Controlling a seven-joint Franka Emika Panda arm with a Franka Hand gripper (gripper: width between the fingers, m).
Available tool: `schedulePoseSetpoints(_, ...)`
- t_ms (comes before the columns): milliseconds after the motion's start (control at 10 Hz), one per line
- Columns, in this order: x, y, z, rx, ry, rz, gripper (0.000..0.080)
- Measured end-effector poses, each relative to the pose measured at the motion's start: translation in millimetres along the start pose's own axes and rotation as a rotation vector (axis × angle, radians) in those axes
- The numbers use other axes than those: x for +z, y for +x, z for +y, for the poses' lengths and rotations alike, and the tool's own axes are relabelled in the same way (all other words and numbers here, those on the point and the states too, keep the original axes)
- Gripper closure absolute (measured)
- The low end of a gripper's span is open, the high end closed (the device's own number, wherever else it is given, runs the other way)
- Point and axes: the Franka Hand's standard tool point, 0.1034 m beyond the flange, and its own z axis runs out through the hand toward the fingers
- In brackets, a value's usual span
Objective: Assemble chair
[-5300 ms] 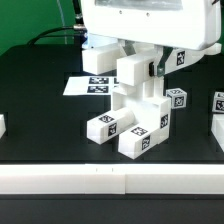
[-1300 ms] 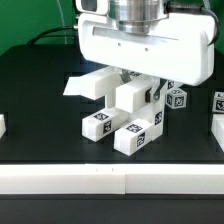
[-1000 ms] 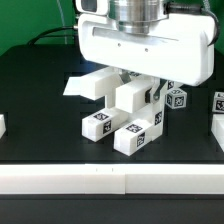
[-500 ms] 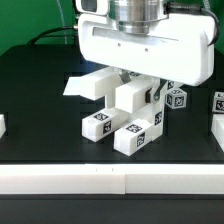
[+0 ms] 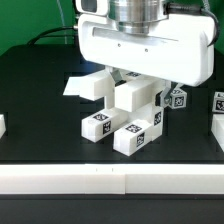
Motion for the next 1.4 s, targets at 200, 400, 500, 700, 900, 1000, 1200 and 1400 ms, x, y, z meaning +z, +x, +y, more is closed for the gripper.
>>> schedulePoseSetpoints(200,0.0,0.0,0.0,0.0,0.0,0.0,0.0151)
schedulePoseSetpoints(400,0.0,0.0,0.0,0.0,0.0,0.0,0.0151)
schedulePoseSetpoints(500,0.0,0.0,0.0,0.0,0.0,0.0,0.0151)
schedulePoseSetpoints(700,-0.1,0.0,0.1,0.0,0.0,0.0,0.0151)
schedulePoseSetpoints(900,-16.3,2.3,0.2,-0.017,0.011,-0.004,0.0151)
schedulePoseSetpoints(1000,-30.3,0.6,-1.6,-0.017,0.024,-0.006,0.0151)
schedulePoseSetpoints(1200,-52.3,-5.0,-5.2,-0.019,0.042,-0.017,0.0151)
schedulePoseSetpoints(1400,-67.9,-21.0,-9.3,-0.004,0.063,-0.019,0.0151)
